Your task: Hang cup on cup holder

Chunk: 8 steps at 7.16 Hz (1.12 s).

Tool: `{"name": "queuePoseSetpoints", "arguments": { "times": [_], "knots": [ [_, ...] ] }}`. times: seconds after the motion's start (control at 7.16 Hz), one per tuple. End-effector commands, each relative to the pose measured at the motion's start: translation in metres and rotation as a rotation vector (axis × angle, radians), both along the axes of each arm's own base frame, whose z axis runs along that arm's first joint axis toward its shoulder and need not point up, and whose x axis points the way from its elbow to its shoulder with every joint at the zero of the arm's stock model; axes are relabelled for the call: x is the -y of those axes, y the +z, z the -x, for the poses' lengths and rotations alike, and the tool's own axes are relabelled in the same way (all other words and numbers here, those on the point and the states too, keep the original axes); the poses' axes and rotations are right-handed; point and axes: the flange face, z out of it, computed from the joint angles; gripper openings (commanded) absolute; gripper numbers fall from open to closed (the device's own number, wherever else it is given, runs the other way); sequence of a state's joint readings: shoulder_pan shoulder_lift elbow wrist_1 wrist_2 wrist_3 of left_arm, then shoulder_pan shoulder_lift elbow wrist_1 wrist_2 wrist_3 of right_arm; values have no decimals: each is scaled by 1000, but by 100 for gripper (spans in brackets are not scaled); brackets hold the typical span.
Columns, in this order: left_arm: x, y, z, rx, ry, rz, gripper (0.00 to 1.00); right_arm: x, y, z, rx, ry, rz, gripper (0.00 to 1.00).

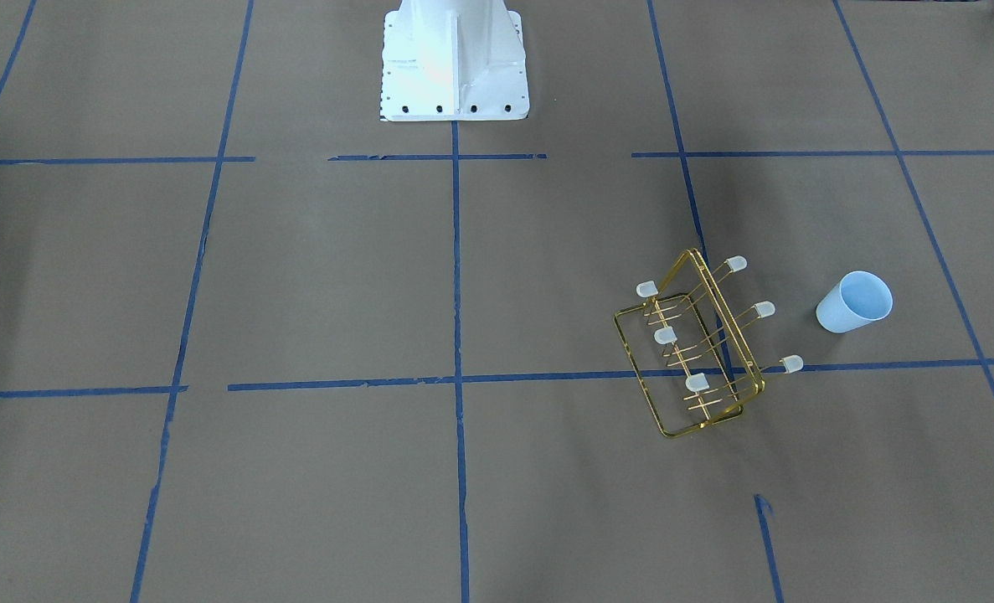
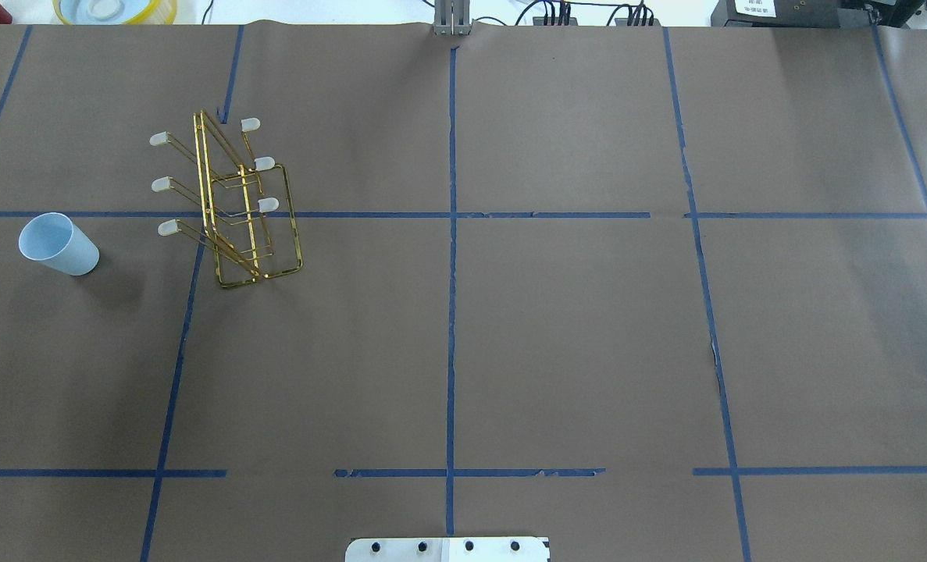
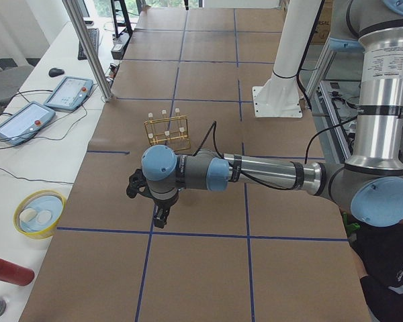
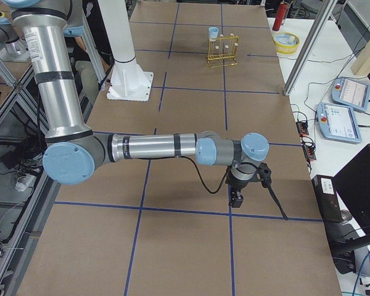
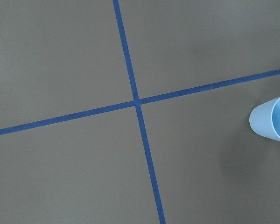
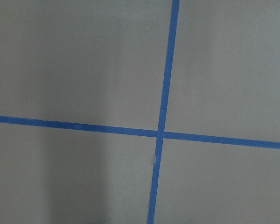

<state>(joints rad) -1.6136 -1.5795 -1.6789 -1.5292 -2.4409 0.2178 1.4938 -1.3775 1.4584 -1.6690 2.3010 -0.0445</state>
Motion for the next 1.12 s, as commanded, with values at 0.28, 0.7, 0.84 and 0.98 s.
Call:
{"name": "queuePoseSetpoints", "arguments": {
  "times": [0.28, 0.7, 0.84, 0.98],
  "knots": [
    [31, -49, 1, -9, -71, -57, 100, 0, 0, 0, 0, 0, 0, 100],
    [33, -83, -17, -8, -197, -93, 100, 0, 0, 0, 0, 0, 0, 100],
    [32, -107, -35, -3, -212, -114, 100, 0, 0, 0, 0, 0, 0, 100],
    [27, -135, -48, 25, -248, -140, 100, 0, 0, 0, 0, 0, 0, 100]
  ]
}}
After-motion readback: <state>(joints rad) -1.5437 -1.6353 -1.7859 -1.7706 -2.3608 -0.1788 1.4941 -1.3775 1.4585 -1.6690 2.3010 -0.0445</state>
